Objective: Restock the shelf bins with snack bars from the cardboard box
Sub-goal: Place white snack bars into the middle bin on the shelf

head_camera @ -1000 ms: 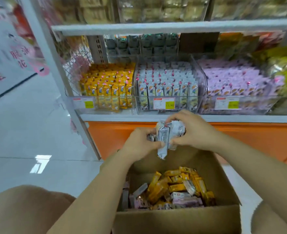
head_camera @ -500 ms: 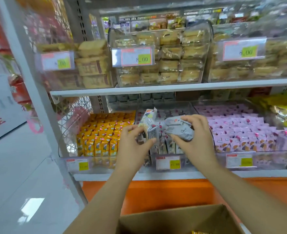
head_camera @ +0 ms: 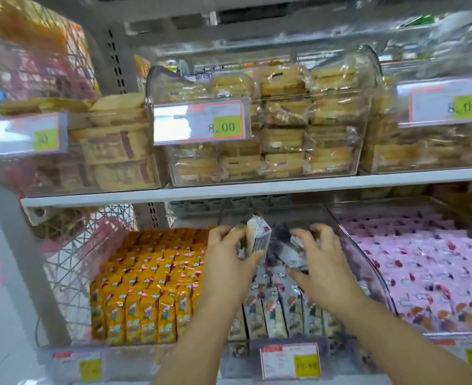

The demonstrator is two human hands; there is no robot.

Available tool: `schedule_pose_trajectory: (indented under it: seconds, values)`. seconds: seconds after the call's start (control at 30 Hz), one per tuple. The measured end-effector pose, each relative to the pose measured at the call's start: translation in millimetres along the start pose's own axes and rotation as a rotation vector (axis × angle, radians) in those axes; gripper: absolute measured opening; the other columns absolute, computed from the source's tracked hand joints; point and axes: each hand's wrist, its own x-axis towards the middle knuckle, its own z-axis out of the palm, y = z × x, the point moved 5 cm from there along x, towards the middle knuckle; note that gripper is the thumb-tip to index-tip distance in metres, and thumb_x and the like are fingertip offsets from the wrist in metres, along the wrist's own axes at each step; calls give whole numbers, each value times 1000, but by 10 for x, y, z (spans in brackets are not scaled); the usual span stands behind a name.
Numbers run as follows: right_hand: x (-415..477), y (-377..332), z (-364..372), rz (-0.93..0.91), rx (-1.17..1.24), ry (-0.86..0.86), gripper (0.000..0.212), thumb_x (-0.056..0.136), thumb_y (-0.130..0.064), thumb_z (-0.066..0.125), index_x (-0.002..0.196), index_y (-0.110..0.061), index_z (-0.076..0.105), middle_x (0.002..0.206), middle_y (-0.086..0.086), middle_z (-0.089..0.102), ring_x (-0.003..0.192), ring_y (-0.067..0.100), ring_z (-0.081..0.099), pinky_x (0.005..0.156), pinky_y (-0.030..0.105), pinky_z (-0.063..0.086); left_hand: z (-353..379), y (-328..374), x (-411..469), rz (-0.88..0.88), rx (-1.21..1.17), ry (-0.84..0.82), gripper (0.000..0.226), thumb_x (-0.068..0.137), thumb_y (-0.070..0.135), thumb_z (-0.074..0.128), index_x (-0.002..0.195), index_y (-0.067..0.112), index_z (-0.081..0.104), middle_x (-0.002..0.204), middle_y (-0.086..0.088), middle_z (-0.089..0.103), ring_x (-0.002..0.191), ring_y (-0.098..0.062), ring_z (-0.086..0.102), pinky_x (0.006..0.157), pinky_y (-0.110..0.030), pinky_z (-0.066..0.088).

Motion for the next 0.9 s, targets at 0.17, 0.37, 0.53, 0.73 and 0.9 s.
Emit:
schedule_pose_trajectory:
  seconds: [0.17, 0.37, 0.53, 0.73, 0.9]
  values:
    - [10, -65, -144, -36, -99, -221, 83, 78, -56, 66, 146, -37, 21, 149, -2, 12, 141, 22, 9, 118, 43, 8, 111, 6, -40, 83, 161, 3, 42, 84, 37, 70, 124, 26, 61, 142, 3, 33, 135, -13, 23, 107, -20, 20]
    - [-5, -255, -440, -172, 327, -126, 69, 85, -33, 68, 141, -44, 29, 139, -20, 34, 129, 5, 37, 107, 33, 36, 1, 113, -86, 215, 2, -19, 44, 87, 22, 68, 128, 32, 56, 112, 20, 52, 110, 1, 46, 92, -8, 35]
    - [-32, -423, -588, -287, 500, -94, 58, 88, -19, 66, 132, -49, 42, 123, -30, 50, 97, -6, 55, 88, 17, 47, -141, 219, -124, 196, -131, -129, 40, 84, 23, 71, 109, 45, 50, 101, 38, 52, 96, 25, 46, 77, 6, 32]
    - [22, -392, -694, -217, 633, -161, 54, 78, -35, 74, 123, -43, 46, 108, -11, 61, 72, 11, 64, 70, 24, 51, -198, 213, -158, 6, -488, -394, 22, 89, 17, 63, 109, 23, 60, 100, 7, 73, 96, -8, 68, 88, -28, 52]
    - [13, -305, -681, -169, 618, -162, 40, 68, -36, 83, 95, -30, 54, 94, -7, 63, 51, -5, 51, 51, 12, 36, -85, 294, -304, -42, -545, -617, 39, 91, 11, 61, 117, 40, 56, 105, 15, 70, 94, -4, 67, 77, -18, 52]
